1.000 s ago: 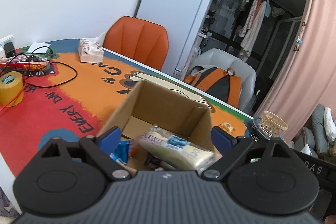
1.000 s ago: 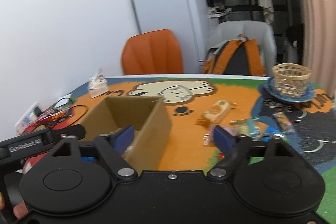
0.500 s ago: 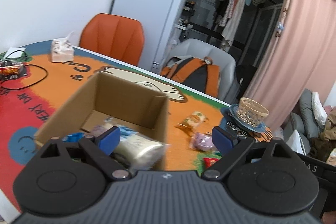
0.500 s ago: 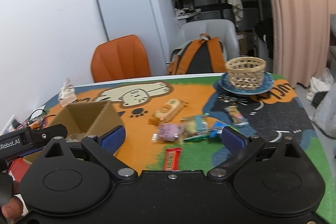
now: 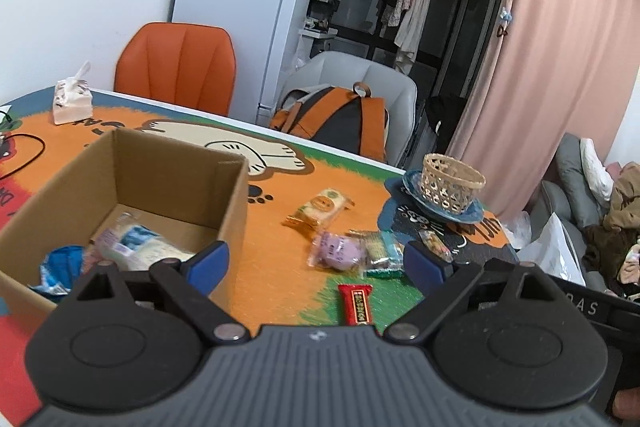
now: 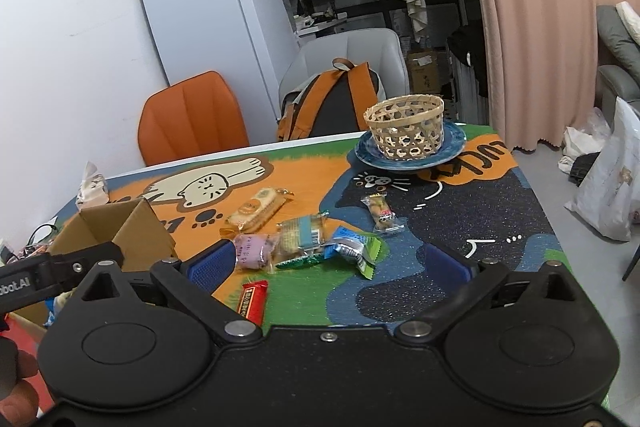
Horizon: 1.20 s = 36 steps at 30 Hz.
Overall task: Organize snacks
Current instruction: 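Move both grippers back toward the snacks on the table, then grasp the red stick pack with the left gripper while the right gripper grasps the blue-green candy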
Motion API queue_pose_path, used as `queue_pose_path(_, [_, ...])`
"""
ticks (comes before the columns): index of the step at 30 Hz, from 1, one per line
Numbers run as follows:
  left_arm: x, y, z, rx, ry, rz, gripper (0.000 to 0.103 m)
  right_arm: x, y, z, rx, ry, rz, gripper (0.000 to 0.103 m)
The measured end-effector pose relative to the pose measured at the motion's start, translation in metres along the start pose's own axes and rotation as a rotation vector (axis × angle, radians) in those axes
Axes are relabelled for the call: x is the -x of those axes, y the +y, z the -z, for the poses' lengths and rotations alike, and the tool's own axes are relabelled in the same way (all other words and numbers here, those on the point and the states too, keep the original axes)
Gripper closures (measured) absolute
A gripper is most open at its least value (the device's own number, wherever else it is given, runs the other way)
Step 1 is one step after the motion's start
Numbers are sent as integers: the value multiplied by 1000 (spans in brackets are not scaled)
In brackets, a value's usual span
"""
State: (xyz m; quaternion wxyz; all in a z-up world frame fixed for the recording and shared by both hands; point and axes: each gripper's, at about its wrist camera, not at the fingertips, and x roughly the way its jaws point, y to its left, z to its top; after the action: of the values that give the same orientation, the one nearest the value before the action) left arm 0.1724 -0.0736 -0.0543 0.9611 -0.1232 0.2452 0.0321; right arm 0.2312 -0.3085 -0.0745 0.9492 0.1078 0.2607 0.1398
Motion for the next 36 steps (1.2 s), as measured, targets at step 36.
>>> queue_pose_path(36, [-114,-39,48,-65,184,-4,46,-84,-43,-2,15,86,-62,23])
